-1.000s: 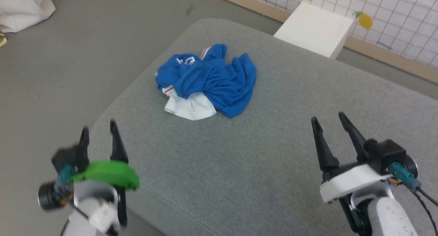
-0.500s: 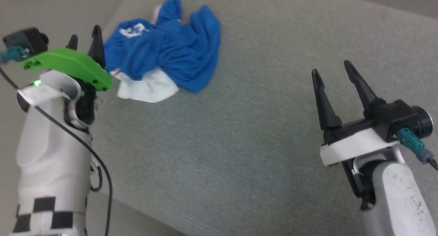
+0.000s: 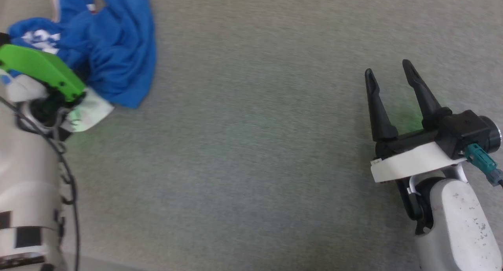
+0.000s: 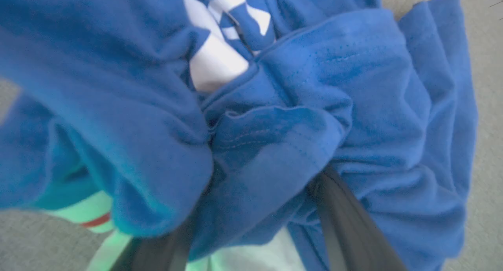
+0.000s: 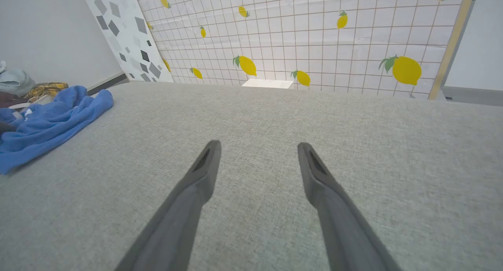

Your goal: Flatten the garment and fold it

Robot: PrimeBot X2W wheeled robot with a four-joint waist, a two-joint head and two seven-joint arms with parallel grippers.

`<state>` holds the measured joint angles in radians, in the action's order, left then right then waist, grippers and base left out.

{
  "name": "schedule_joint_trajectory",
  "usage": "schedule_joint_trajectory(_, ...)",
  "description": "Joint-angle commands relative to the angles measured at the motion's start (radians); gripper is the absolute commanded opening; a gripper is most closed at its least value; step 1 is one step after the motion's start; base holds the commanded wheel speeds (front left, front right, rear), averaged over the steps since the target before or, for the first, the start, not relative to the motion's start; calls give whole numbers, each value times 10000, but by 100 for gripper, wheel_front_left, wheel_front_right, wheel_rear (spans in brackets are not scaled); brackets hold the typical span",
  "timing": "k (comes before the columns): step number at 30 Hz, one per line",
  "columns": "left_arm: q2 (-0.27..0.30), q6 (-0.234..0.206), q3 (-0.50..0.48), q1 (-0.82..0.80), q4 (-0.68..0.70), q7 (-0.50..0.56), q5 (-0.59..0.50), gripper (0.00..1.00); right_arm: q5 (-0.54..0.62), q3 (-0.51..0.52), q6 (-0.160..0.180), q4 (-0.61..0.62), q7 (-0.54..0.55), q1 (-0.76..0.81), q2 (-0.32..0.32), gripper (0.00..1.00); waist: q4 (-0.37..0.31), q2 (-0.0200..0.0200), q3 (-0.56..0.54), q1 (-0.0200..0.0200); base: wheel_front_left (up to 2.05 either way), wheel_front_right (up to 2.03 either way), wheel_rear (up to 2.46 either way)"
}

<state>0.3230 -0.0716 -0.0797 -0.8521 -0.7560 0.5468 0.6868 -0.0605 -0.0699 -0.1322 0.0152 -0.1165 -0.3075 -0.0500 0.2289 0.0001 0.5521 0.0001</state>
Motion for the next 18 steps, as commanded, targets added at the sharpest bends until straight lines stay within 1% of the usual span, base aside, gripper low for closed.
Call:
schedule_joint_trajectory(1,-417,47,319,443,-310,490,53,31,-122,4,15,-105,-126,-59,-6,100,-568,-1,216,-1,0,0,0)
schedule_joint_trajectory(2,-296,133,375,529,-177,385,-39,7,-177,6,15,-199,-185,-25,-5,100,-564,-1,41,-1,0,0,0)
schedule_joint_trajectory(3,-153,155,393,593,-37,53,-187,0,-227,2,15,-288,-238,3,-5,100,-562,-1,-144,-1,0,0,0)
schedule_joint_trajectory(6,323,165,406,800,455,-1671,-826,0,-363,3,15,-576,-408,136,-5,100,-548,-1,-843,-1,0,0,0)
schedule_joint_trajectory(7,398,177,413,842,588,-2185,-985,0,-411,20,15,-663,-461,189,-4,100,-534,-1,-1085,-1,0,0,0)
schedule_joint_trajectory(10,656,35,426,896,992,-4066,-1622,0,-557,99,15,-986,-620,443,-4,100,-483,-1,-2042,-1,0,0,0)
schedule_joint_trajectory(12,778,-55,504,842,1238,-5041,-2005,0,-688,154,15,-1137,-692,652,-4,100,-470,-1,-2618,-1,0,0,0)
schedule_joint_trajectory(14,773,-111,684,750,1509,-5859,-2367,0,-807,216,15,-1305,-768,893,-4,100,-474,-1,-3263,-1,0,0,0)
schedule_joint_trajectory(16,630,-142,820,631,1801,-6455,-2549,0,-903,267,15,-1396,-798,1145,-4,100,-510,-1,-3802,-1,0,0,0)
schedule_joint_trajectory(17,489,-125,995,455,2096,-6903,-2711,0,-991,316,15,-1441,-822,1350,-4,100,-602,-1,-4238,-1,0,0,0)
schedule_joint_trajectory(18,415,-116,1084,354,2212,-7032,-2771,0,-1026,335,15,-1452,-828,1420,-4,100,-660,-1,-4402,-1,0,0,0)
